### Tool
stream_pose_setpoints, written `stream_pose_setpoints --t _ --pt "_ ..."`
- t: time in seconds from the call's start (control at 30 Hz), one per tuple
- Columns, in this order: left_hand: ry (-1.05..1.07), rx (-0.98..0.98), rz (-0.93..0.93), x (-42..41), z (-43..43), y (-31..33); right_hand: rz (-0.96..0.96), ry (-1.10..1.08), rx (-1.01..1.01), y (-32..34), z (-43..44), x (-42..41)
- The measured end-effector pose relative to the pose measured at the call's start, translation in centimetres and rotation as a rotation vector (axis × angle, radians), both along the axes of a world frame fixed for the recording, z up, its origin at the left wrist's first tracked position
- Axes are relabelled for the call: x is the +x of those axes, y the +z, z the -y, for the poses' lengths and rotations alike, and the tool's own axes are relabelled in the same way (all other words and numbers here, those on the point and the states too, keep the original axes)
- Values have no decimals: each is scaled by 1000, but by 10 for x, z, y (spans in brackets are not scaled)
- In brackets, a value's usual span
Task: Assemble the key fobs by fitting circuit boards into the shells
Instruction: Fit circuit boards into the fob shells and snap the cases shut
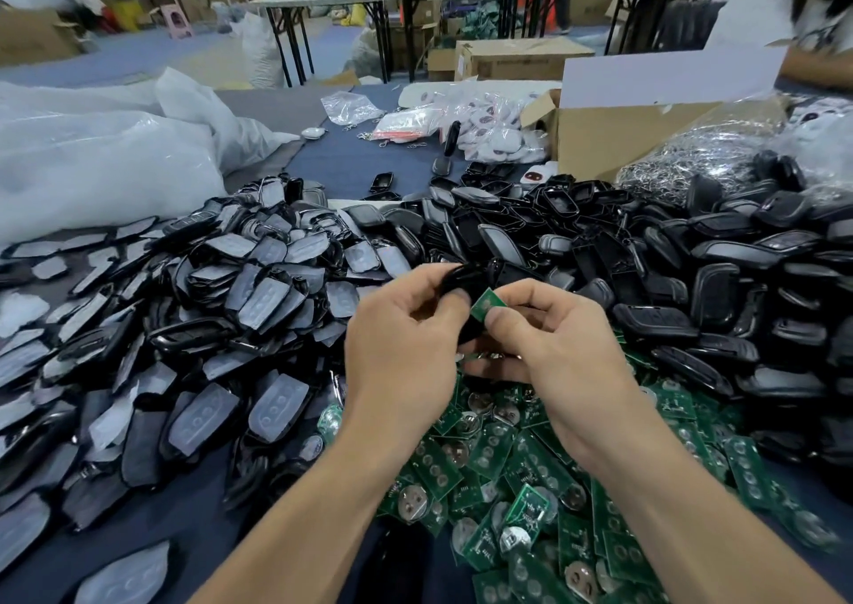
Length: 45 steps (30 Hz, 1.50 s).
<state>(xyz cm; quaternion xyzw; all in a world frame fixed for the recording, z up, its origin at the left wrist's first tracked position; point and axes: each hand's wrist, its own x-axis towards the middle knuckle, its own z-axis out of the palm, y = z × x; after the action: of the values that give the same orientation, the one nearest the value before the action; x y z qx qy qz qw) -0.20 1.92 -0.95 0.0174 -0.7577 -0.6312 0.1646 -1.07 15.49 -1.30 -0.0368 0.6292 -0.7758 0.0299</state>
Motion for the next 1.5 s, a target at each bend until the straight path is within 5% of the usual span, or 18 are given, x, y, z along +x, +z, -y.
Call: stream_pose_setpoints --t 0.23,0.5,0.7,0.93,1.5 --pt "-352 211 177 -5 17 6 -93 -182 132 -3 -10 -5" --pt "-291 130 243 -8 23 8 -369 -215 522 1 -20 -7" --pt "-100 280 204 -10 16 1 -258 -276 205 5 -15 0" --pt "-196 396 260 -8 13 2 -295 -329 482 3 -6 4" --pt "-245 331 263 -9 11 -1 -282 -298 392 2 -17 -4"
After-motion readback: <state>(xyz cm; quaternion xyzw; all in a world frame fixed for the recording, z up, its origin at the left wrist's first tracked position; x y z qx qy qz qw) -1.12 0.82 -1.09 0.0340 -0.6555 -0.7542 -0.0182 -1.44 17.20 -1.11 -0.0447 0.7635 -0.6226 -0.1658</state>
